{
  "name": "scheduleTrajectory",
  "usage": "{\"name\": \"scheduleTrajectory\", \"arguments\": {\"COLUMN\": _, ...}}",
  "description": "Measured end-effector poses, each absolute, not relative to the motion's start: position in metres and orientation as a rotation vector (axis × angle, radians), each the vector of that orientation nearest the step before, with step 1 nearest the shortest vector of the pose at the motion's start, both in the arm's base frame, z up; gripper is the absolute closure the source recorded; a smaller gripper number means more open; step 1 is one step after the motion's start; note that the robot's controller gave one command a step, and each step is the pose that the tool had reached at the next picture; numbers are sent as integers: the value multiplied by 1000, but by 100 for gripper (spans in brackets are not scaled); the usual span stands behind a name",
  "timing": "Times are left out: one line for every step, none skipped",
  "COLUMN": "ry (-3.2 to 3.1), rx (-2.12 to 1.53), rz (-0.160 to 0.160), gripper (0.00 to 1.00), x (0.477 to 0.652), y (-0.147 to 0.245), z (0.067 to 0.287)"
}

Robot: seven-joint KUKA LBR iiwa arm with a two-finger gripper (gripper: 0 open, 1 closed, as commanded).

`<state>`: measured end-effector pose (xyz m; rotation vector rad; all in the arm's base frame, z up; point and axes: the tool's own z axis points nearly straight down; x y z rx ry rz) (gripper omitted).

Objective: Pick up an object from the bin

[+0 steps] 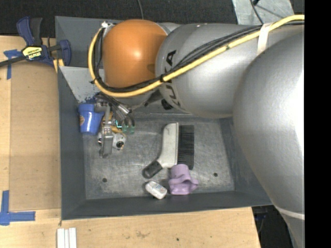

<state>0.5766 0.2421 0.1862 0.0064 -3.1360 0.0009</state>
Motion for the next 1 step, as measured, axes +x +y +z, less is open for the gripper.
{"name": "scheduleTrajectory", "arguments": {"ry": -3144, "rx": 1, "rz": -2, "gripper": 0, "x": 579, "y": 241, "z": 191}}
